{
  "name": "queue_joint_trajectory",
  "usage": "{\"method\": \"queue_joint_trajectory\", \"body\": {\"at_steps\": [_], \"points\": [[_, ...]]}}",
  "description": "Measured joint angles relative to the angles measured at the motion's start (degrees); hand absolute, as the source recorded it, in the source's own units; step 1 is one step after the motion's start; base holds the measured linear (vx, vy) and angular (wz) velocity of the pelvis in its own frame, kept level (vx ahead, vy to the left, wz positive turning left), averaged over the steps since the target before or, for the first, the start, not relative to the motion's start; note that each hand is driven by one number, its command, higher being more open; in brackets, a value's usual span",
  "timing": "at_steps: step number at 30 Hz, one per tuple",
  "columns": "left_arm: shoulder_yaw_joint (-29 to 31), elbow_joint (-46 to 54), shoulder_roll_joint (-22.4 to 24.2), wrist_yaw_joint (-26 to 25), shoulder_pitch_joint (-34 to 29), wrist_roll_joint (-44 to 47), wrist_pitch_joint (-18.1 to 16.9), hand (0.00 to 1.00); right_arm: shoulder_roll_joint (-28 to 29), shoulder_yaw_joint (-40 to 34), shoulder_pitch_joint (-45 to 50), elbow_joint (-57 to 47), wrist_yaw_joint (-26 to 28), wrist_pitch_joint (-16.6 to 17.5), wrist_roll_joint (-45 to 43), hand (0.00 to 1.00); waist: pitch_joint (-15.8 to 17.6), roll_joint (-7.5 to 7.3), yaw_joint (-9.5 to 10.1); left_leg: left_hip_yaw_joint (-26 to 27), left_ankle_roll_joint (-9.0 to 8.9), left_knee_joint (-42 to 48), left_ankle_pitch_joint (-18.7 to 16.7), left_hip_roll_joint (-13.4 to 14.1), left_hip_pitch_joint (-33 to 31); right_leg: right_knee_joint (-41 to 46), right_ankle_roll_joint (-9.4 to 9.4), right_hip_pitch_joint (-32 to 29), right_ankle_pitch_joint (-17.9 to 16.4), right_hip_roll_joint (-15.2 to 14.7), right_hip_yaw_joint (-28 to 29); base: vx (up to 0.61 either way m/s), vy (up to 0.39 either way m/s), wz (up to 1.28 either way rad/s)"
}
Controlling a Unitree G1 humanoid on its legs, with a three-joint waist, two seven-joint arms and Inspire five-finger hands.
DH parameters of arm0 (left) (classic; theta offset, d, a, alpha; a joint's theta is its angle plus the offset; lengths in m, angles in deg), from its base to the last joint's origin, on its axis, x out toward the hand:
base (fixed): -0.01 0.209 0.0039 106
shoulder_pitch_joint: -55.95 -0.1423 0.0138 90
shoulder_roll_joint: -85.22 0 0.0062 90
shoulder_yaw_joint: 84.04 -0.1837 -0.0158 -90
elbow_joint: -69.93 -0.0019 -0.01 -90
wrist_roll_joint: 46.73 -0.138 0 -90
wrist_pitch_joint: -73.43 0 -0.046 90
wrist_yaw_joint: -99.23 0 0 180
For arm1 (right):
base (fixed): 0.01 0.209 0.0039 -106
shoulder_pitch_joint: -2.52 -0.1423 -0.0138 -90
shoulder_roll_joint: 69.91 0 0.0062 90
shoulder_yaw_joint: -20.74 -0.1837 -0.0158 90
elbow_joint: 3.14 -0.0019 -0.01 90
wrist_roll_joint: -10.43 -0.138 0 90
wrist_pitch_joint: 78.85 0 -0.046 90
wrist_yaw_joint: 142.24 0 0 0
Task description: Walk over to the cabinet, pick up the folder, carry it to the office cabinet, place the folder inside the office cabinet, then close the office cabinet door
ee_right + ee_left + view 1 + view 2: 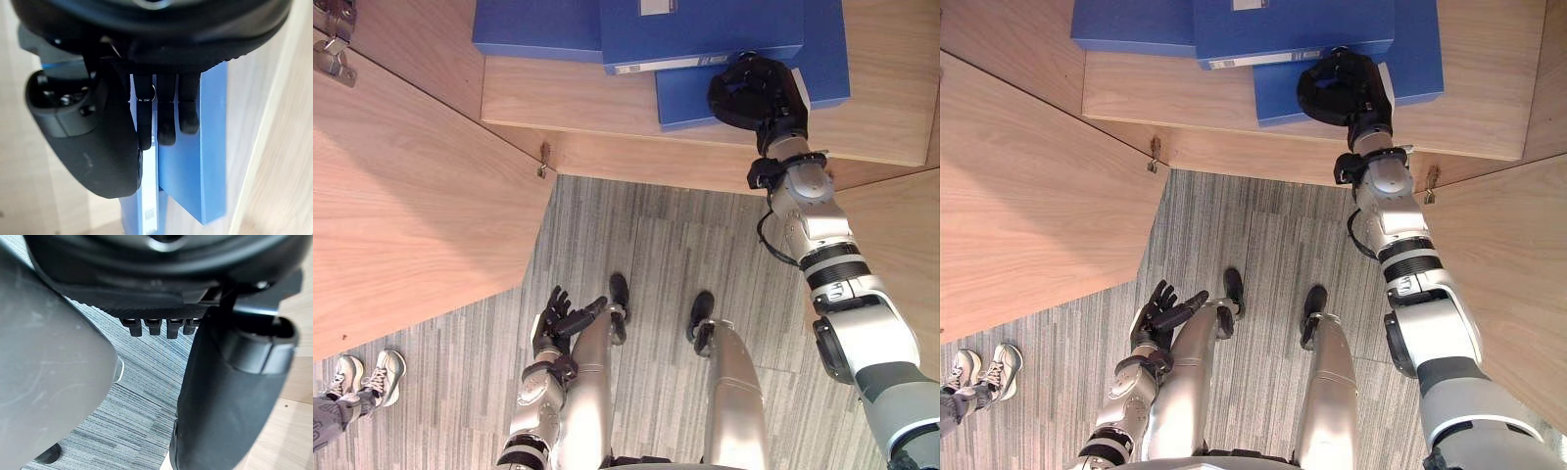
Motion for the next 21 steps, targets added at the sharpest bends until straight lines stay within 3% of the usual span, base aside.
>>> {"method": "queue_joint_trajectory", "body": {"at_steps": [8,15,21], "points": [[1.02,-0.21,-0.07,-0.17,0.00,0.08,0.12,1.00,2.65,1.54,-3.65,0.42,-1.87,-1.56,0.21,0.00,-0.02,-0.03,-0.83,0.84,0.00,0.04,-0.01,0.24,-0.81,0.40,-0.02,-1.60,0.10,0.07,0.67,0.00,-0.028,-0.05],[1.23,0.08,0.08,-1.74,0.40,1.20,0.10,1.00,7.69,6.55,-15.81,8.99,-8.81,-4.27,12.72,0.00,-0.08,0.07,-0.73,0.92,0.05,-0.05,0.47,0.44,-2.69,0.56,-0.19,-3.68,0.37,0.32,0.72,0.00,-0.038,-0.01],[1.12,1.32,1.06,-3.05,0.92,1.20,0.12,1.00,8.41,10.03,-22.80,14.05,-12.86,-6.25,19.37,0.00,-0.07,0.12,0.15,0.06,-0.71,-3.66,3.45,-1.35,-3.43,0.41,-0.54,-5.19,0.61,-1.01,-0.29,0.01,-0.038,0.20]]}}
